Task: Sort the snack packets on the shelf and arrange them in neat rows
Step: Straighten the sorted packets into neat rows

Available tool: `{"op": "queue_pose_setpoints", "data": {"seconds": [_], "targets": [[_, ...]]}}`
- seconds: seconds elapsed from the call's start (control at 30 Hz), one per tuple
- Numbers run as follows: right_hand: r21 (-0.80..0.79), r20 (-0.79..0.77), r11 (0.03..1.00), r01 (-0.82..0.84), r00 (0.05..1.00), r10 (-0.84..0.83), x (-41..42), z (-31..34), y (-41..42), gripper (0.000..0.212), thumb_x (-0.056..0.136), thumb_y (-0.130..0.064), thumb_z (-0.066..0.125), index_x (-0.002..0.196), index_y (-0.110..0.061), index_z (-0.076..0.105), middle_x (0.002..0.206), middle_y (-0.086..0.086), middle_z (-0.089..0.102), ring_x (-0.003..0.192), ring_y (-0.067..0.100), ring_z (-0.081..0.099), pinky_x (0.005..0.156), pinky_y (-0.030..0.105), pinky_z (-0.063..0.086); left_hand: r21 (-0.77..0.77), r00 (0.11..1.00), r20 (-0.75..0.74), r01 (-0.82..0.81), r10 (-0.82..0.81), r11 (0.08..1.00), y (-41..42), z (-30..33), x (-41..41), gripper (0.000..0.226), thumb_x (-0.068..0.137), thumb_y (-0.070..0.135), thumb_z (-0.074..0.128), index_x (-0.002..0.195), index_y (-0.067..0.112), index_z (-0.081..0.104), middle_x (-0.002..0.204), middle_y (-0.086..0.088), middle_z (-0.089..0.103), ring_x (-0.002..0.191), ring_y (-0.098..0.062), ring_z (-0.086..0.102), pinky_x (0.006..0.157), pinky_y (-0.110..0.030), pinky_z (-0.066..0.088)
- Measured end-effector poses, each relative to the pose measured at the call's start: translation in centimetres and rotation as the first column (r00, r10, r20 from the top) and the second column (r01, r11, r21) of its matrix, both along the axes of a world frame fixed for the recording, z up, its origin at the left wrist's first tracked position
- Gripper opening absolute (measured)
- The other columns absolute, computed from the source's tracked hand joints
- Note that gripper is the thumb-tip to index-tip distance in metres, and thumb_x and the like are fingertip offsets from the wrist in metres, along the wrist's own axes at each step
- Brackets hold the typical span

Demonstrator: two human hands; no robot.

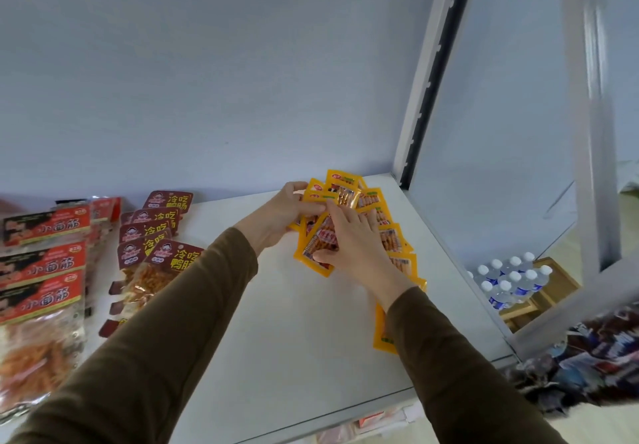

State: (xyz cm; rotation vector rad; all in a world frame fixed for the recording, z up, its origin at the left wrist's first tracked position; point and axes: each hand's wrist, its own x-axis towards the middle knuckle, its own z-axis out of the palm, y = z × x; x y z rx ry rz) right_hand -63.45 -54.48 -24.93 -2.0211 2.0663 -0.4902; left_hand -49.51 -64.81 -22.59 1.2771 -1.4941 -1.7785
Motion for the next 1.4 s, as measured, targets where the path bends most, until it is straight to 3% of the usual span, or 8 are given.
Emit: {"op": "queue_pose_setpoints", "data": {"seconds": [0.13,0.43,0.6,0.7,0.8,1.03,1.27,1.4], "targets": [[-0.05,0.1,0.999,-0.019,0.995,0.024,0.3,-0.6,-0.2,0.116,0.083,-0.051,0.075,0.162,-0.024,-0.005,0.165,0.006,0.021,0.153,0.031,0.015,0.123,0.054,-0.001,-0.013,0.994,-0.112,0.009,-0.01,1.0,1.6,-0.9,0.2,0.056,0.084,-0.016,0.069,0.129,0.014,0.054,0.112,-0.009,0.074,0.103,-0.027,0.073,0.075,-0.035,0.061],[-0.174,0.234,0.983,-0.052,0.968,0.092,2.0,-0.9,0.6,0.123,0.079,-0.046,0.082,0.161,-0.026,-0.008,0.167,0.003,0.018,0.152,0.025,0.02,0.125,0.05,0.01,-0.03,0.978,-0.159,-0.145,0.139,0.989,3.5,-1.4,1.3,0.075,0.083,-0.007,0.077,0.139,0.023,0.037,0.118,-0.007,0.069,0.093,-0.021,0.076,0.069,-0.036,0.062],[0.002,0.48,1.0,0.021,0.877,-0.02,2.7,-0.6,0.2,0.133,0.078,-0.041,0.085,0.158,-0.029,-0.021,0.168,0.001,-0.019,0.156,0.022,-0.007,0.126,0.047,0.009,0.045,0.936,-0.241,-0.251,0.254,0.967,4.3,-1.6,2.9,0.076,0.085,-0.009,0.075,0.14,0.024,0.034,0.12,-0.011,0.067,0.098,-0.028,0.074,0.07,-0.041,0.064],[0.069,0.72,0.997,-0.04,0.693,-0.022,3.6,-0.4,-0.4,0.13,0.083,-0.021,0.083,0.156,-0.037,-0.023,0.169,-0.004,0.006,0.152,0.018,0.024,0.119,0.044,0.034,0.07,0.927,-0.265,-0.256,0.266,0.964,4.9,-1.2,4.2,0.073,0.086,-0.009,0.074,0.139,0.024,0.036,0.12,-0.012,0.068,0.093,-0.025,0.076,0.066,-0.036,0.063],[0.062,0.731,0.996,-0.067,0.683,0.0,5.5,-0.3,-1.0,0.125,0.083,-0.016,0.083,0.158,-0.034,-0.016,0.157,-0.004,0.029,0.14,0.014,0.038,0.107,0.029,0.038,0.077,0.919,-0.272,-0.275,0.286,0.958,5.3,-0.7,5.9,0.07,0.086,-0.008,0.074,0.137,0.022,0.038,0.116,-0.013,0.071,0.09,-0.026,0.078,0.065,-0.036,0.062],[0.064,0.708,0.976,-0.207,0.699,0.102,11.6,-0.1,-3.2,0.114,0.082,-0.009,0.082,0.163,-0.023,0.003,0.151,0.01,0.029,0.14,0.026,0.04,0.113,0.04,0.04,-0.047,0.933,-0.123,-0.345,0.338,0.937,4.9,0.0,11.5,0.053,0.086,-0.003,0.075,0.132,0.01,0.053,0.115,-0.015,0.074,0.092,-0.025,0.076,0.066,-0.032,0.061],[-0.003,0.423,0.996,-0.087,0.903,0.08,15.3,-0.8,-4.3,0.11,0.082,-0.031,0.08,0.161,-0.02,0.004,0.162,0.011,0.021,0.142,0.035,0.028,0.116,0.048,0.033,-0.249,0.932,0.129,-0.301,0.34,0.92,4.8,-0.6,13.8,0.082,0.086,0.011,0.079,0.141,0.046,0.029,0.115,0.004,0.069,0.094,-0.016,0.074,0.068,-0.032,0.063],[0.078,0.422,0.991,-0.109,0.904,0.066,13.5,0.2,-3.2,0.116,0.08,-0.039,0.082,0.162,-0.022,0.001,0.168,0.009,0.006,0.151,0.036,0.013,0.119,0.049,0.021,-0.428,0.843,0.425,-0.134,0.33,0.894,4.6,-0.2,13.8,0.116,0.083,0.027,0.085,0.165,0.025,0.002,0.167,-0.005,0.021,0.149,-0.032,0.032,0.116,-0.055,0.038]]}}
